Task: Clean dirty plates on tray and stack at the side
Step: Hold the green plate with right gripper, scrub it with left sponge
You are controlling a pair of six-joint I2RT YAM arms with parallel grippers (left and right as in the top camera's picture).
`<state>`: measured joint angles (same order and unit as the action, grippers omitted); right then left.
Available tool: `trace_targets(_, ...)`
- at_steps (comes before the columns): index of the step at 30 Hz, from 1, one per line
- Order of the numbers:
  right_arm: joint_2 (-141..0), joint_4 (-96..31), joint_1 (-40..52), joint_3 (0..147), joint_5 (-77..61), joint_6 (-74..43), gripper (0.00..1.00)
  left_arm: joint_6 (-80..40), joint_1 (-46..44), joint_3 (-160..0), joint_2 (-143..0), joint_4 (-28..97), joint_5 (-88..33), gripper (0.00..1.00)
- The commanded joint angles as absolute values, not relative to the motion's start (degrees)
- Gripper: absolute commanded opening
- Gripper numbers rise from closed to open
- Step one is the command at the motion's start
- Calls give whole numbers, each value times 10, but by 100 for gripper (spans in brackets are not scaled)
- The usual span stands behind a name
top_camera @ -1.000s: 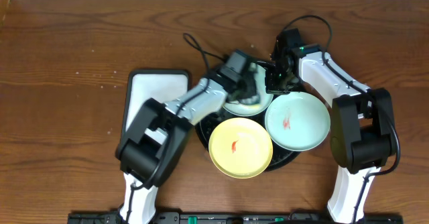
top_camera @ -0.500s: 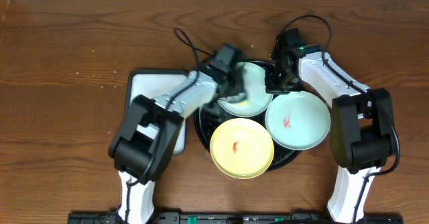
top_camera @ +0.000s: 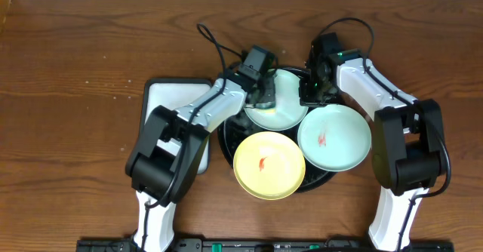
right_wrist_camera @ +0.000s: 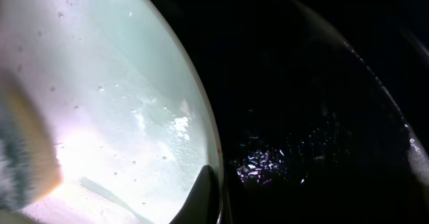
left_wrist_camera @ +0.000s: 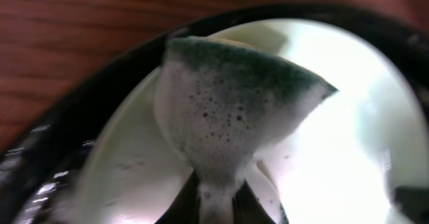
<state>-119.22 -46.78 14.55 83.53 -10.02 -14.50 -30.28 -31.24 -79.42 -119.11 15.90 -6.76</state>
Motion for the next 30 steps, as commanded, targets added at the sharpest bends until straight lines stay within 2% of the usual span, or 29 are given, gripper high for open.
trace_targets(1,-1193,-470,147,836,-88,-141,1,-381,-334,-789,-1229,143,-110,7)
trace_targets(8,-1193,-471,147,836,-88,-141,1,-408,-347,-789,-1243,167,-177,8)
trace_targets(13,-1193,-472,147,836,-88,-141,1,-408,-331,-789,-1242,261,-247,8)
trace_targets(17,-1193,-471,147,836,-88,-141,1,-401,-303,-789,-1240,323,-226,7)
trace_targets(23,-1193,-471,147,836,-88,-141,1,-393,-243,-791,-1239,336,-162,7)
trace_targets(30,-1193,-470,147,836,-88,-141,1,-361,-195,-798,-1234,350,-156,7)
